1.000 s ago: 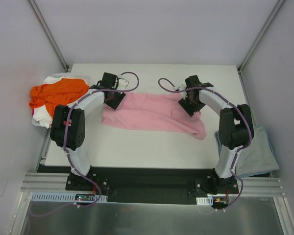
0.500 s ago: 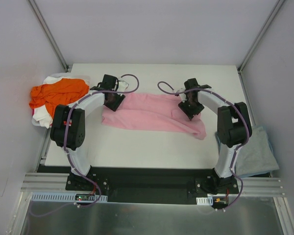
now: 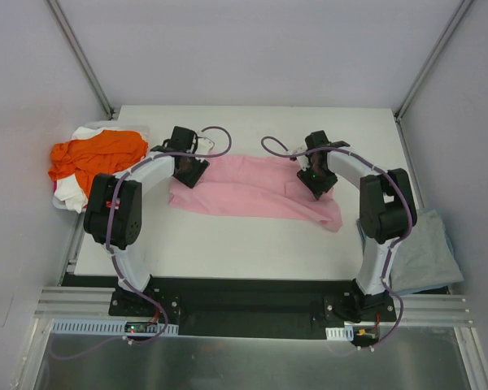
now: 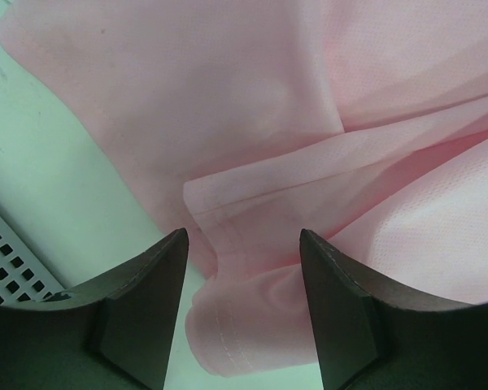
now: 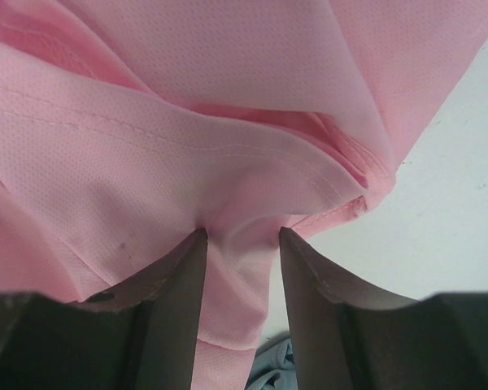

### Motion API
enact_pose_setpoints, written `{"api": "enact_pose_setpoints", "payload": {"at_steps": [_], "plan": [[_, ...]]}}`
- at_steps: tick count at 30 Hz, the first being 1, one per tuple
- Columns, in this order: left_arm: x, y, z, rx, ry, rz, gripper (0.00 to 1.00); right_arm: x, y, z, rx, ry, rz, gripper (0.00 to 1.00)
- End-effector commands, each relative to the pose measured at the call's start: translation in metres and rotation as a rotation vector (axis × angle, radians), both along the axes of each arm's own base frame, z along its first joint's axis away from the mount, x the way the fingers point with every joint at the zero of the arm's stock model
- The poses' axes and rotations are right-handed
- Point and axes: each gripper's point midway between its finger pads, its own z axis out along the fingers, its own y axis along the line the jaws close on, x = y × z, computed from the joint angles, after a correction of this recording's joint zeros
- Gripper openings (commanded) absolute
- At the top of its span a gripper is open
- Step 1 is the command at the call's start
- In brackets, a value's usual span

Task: Fold and stack the t-shirts
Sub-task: Flatten the tshirt out

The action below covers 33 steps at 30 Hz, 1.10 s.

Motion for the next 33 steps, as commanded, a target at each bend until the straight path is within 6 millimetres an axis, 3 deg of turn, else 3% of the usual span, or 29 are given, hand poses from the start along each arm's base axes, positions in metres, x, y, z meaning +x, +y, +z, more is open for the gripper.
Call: {"api": "enact_pose_setpoints", "payload": {"at_steps": [1,3,6,7,9,10,11,12,16,25,33], "plan": [[-0.007,-0.006,-0.005,-0.001,0.015,-0.016,0.58,0.008,0.004,0.015,0.009,-0.04,0.016,0.45],[-0.012,-0.006,-0.008,-0.004,0.028,-0.015,0.58,0.007,0.003,0.016,0.005,-0.042,0.014,0.45],[-0.019,-0.007,-0.013,-0.002,0.042,-0.016,0.47,0.007,0.003,0.017,0.005,-0.046,0.015,0.44],[-0.02,-0.006,-0.014,-0.002,0.045,-0.014,0.34,0.008,0.003,0.017,0.005,-0.047,0.014,0.44],[-0.023,-0.005,-0.019,0.003,0.06,-0.01,0.2,0.008,0.002,0.017,0.002,-0.047,0.015,0.37],[-0.024,-0.005,-0.019,0.001,0.062,-0.008,0.03,0.008,0.002,0.017,0.001,-0.047,0.013,0.32],[-0.025,-0.005,-0.021,0.001,0.068,-0.007,0.0,0.007,0.001,0.017,-0.002,-0.048,0.013,0.26],[-0.027,-0.005,-0.023,0.002,0.074,-0.006,0.0,0.007,0.001,0.018,-0.004,-0.049,0.013,0.17],[-0.023,-0.004,-0.018,0.003,0.057,0.004,0.0,0.008,-0.001,0.019,-0.013,-0.061,0.005,0.01],[0.0,-0.005,0.033,-0.007,-0.087,0.016,0.0,0.017,-0.002,0.04,-0.009,-0.127,-0.009,0.01],[0.025,-0.006,0.116,-0.039,-0.293,0.031,0.0,0.026,-0.004,0.086,0.002,-0.247,-0.027,0.01]]}}
